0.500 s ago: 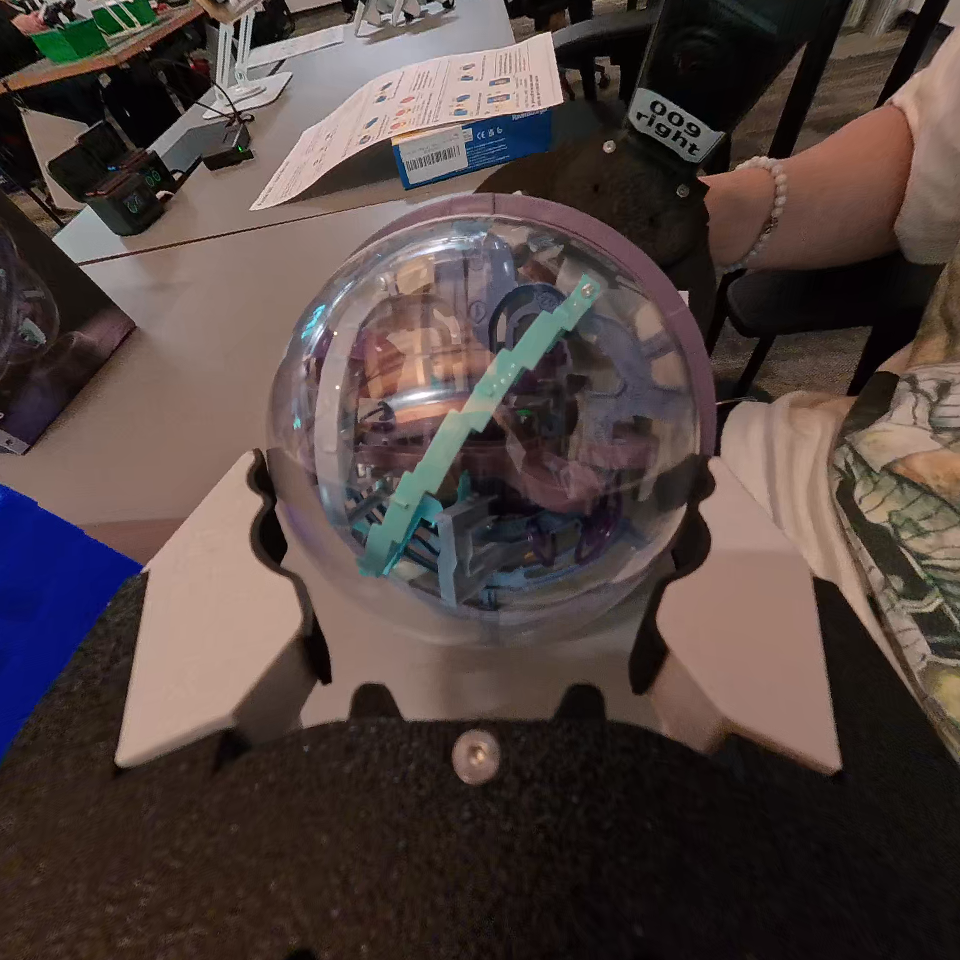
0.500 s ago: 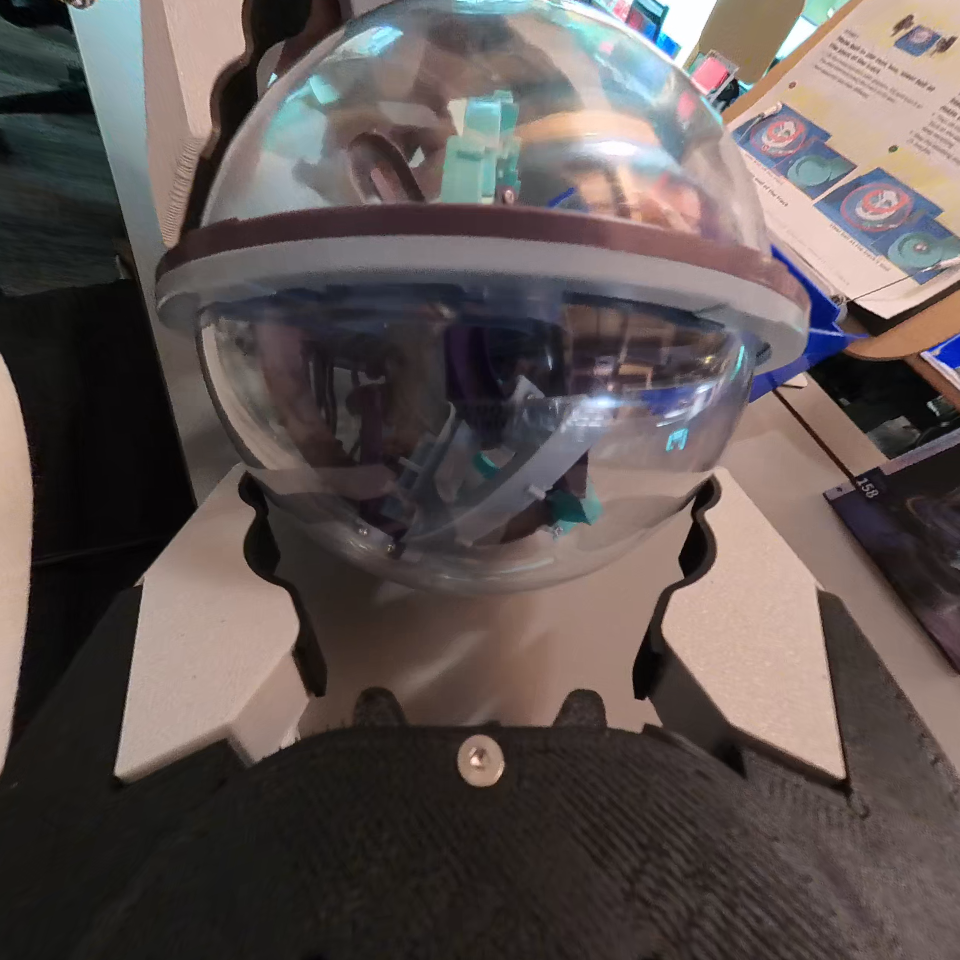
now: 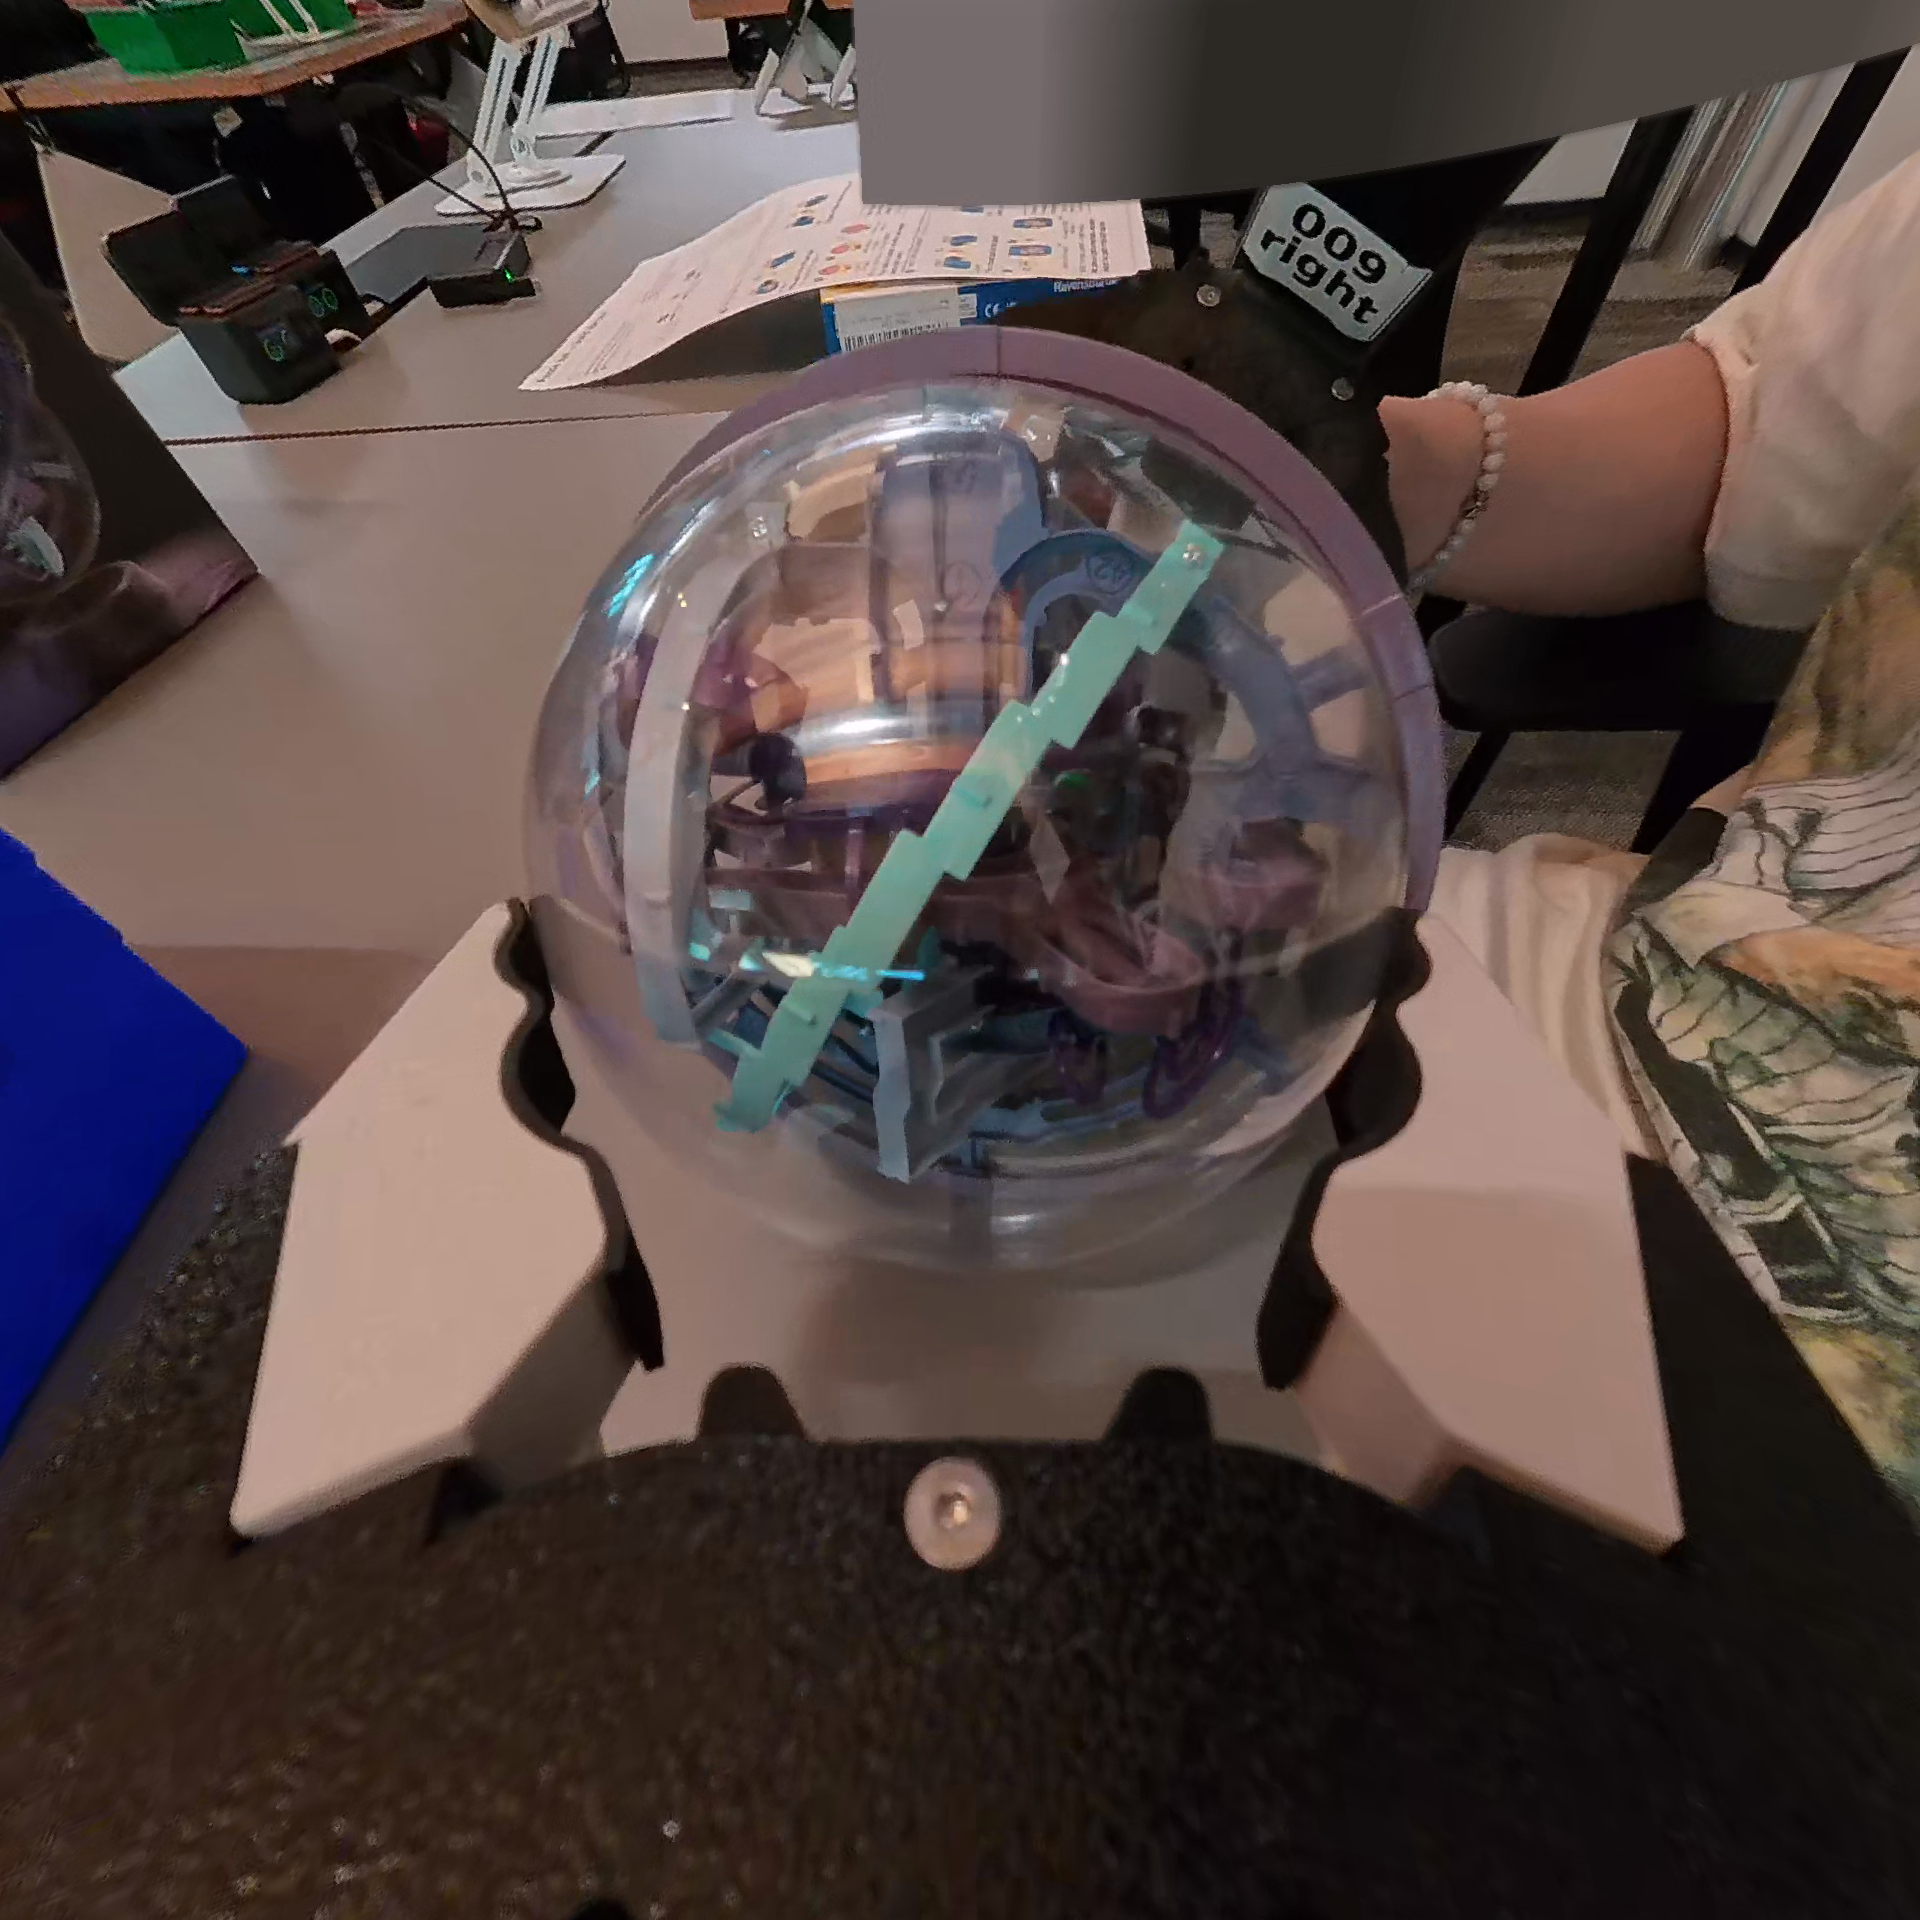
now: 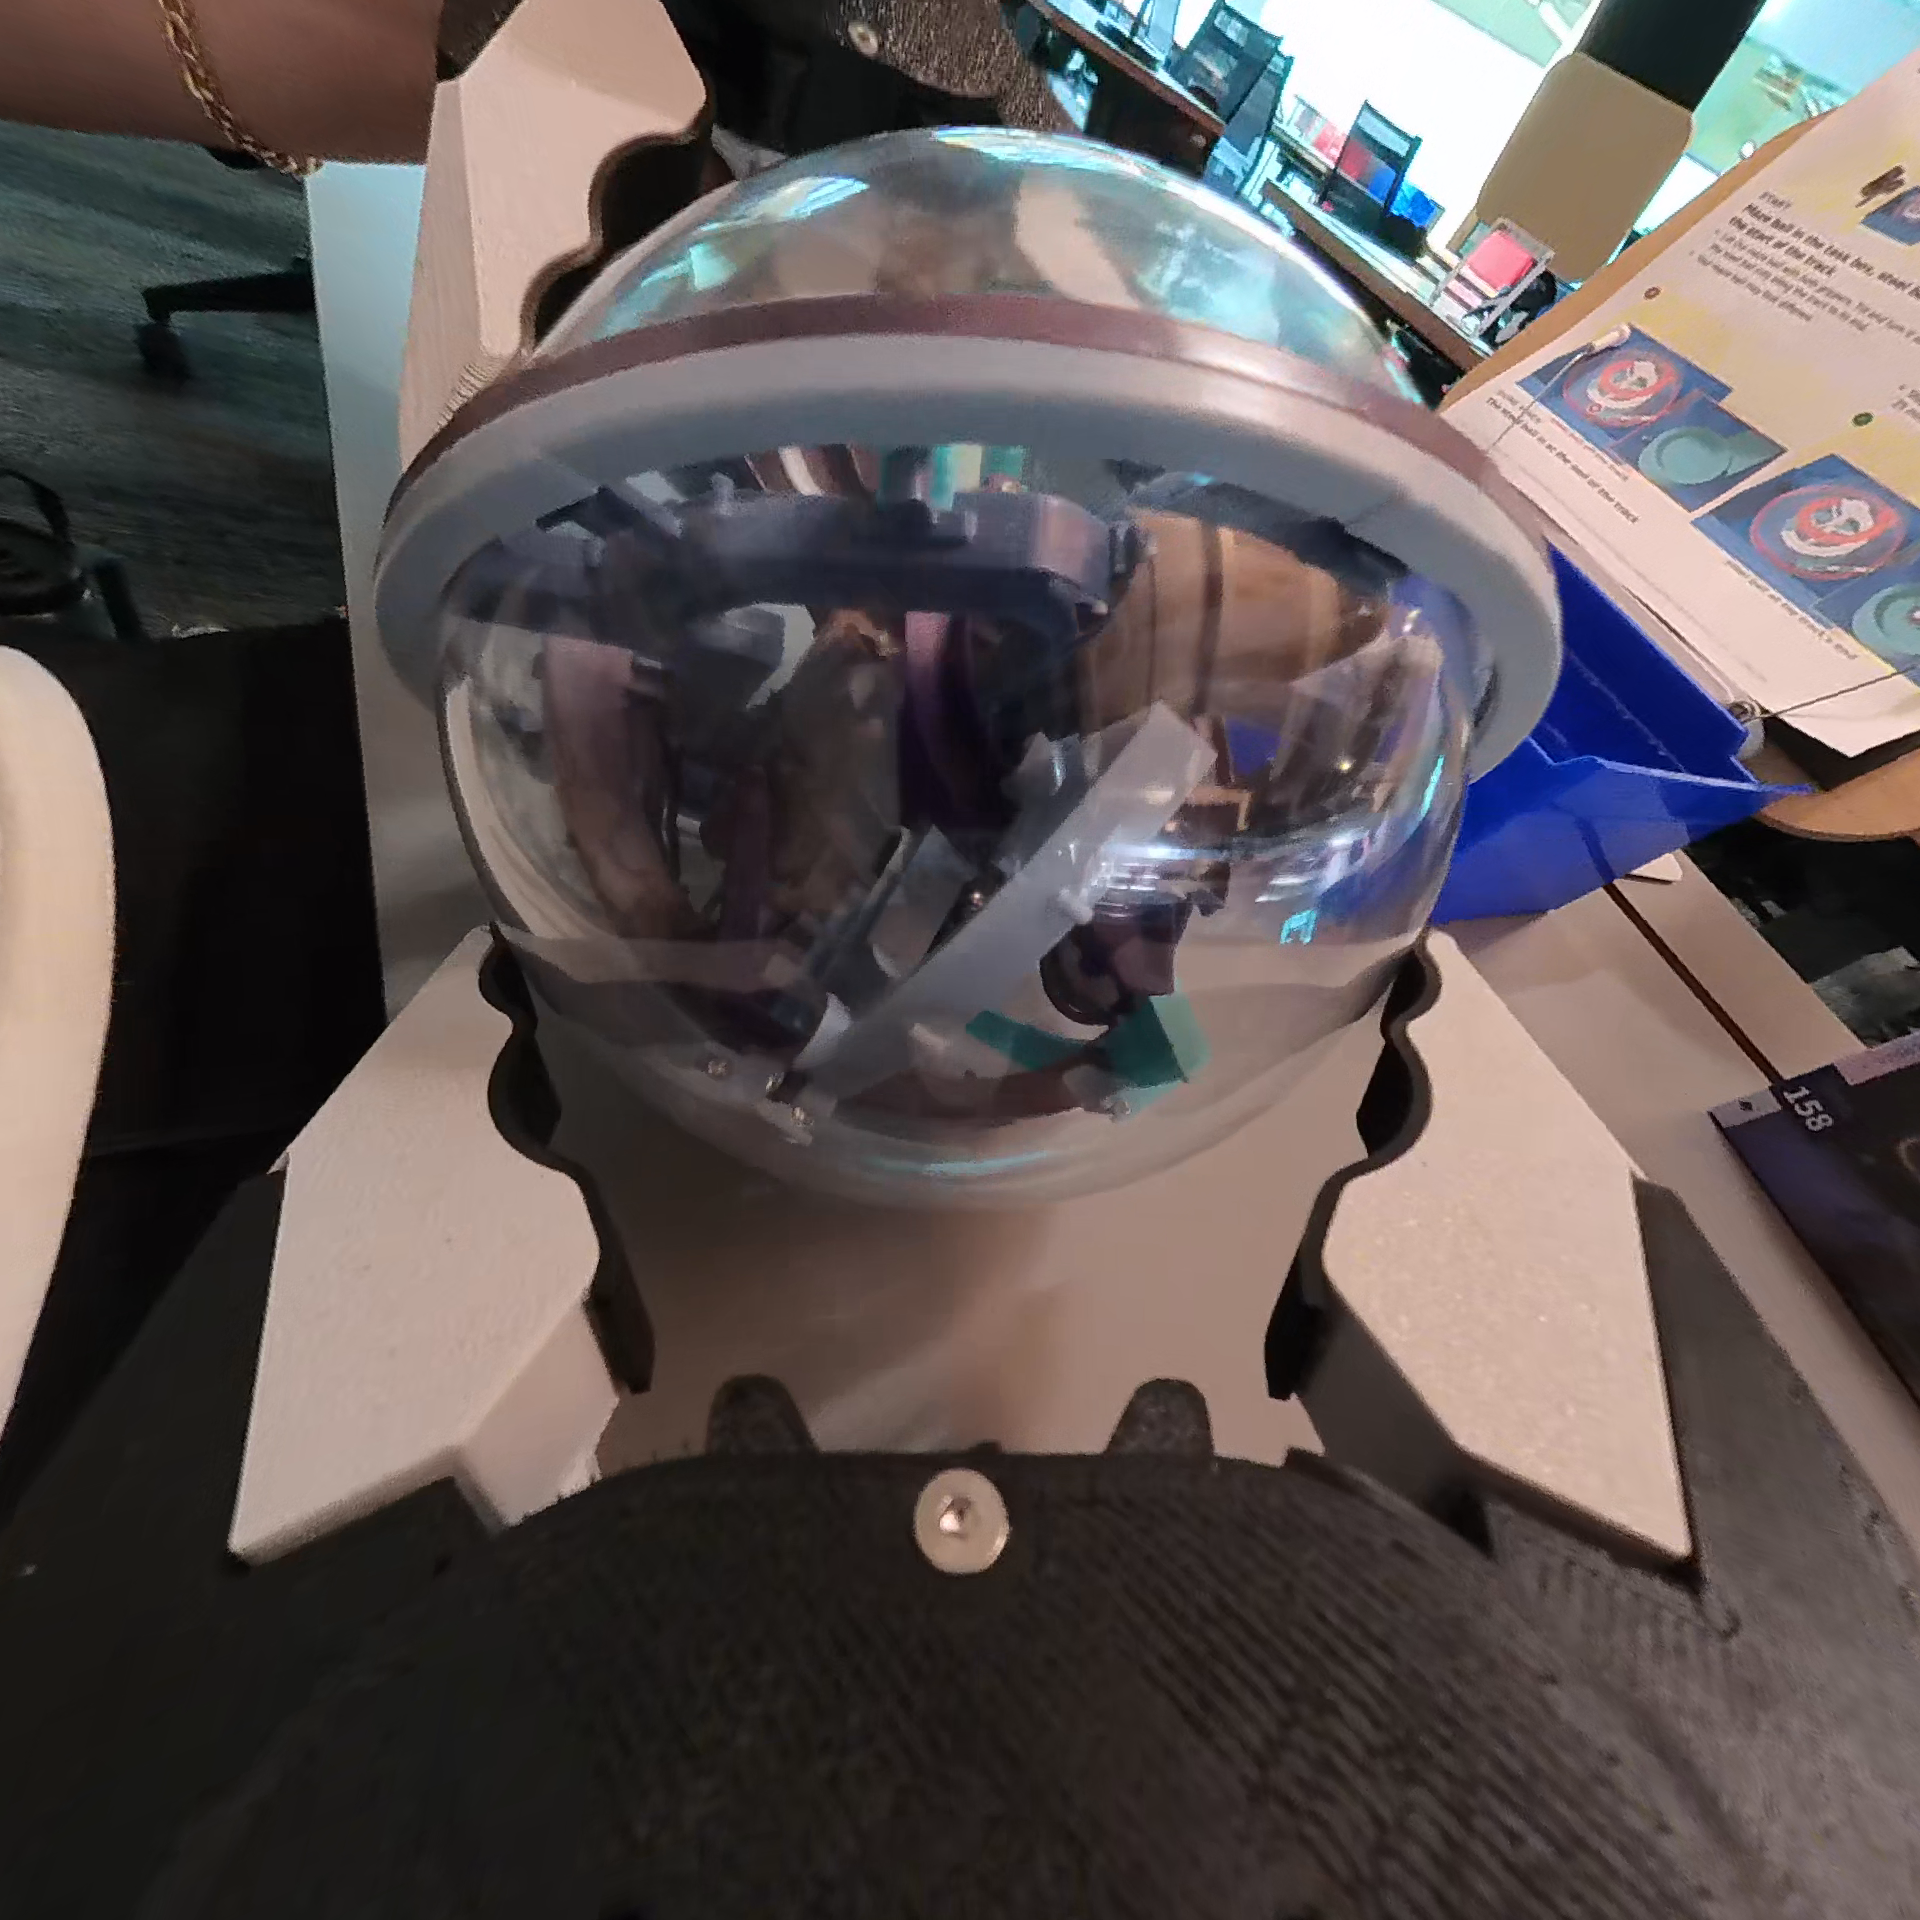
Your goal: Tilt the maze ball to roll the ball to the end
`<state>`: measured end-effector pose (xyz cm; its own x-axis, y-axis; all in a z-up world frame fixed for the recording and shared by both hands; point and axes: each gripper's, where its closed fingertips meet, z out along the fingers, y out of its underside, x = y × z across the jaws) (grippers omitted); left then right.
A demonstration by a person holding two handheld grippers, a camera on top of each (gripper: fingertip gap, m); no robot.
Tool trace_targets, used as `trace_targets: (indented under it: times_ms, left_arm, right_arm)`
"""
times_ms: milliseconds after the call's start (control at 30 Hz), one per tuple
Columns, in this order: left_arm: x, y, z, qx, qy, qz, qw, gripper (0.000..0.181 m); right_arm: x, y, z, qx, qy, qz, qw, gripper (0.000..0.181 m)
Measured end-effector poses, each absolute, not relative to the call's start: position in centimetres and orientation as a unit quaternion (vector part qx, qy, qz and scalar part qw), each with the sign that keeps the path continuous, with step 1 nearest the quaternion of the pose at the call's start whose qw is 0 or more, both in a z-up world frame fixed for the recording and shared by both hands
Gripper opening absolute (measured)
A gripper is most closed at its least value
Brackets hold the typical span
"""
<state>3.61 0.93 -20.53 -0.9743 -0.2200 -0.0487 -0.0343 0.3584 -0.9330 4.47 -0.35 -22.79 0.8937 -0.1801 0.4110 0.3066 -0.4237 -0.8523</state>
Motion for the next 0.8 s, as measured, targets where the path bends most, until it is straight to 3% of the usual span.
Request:
trace_targets:
  times_ms: [800]
  left_arm:
    - [4.8, 1.5, -20.7, -0.139, 0.798, -0.585, 0.039, 0.148]
  right_arm:
    - [5.5, 0.3, -22.5, -0.807, -0.034, -0.174, 0.564, 0.156]
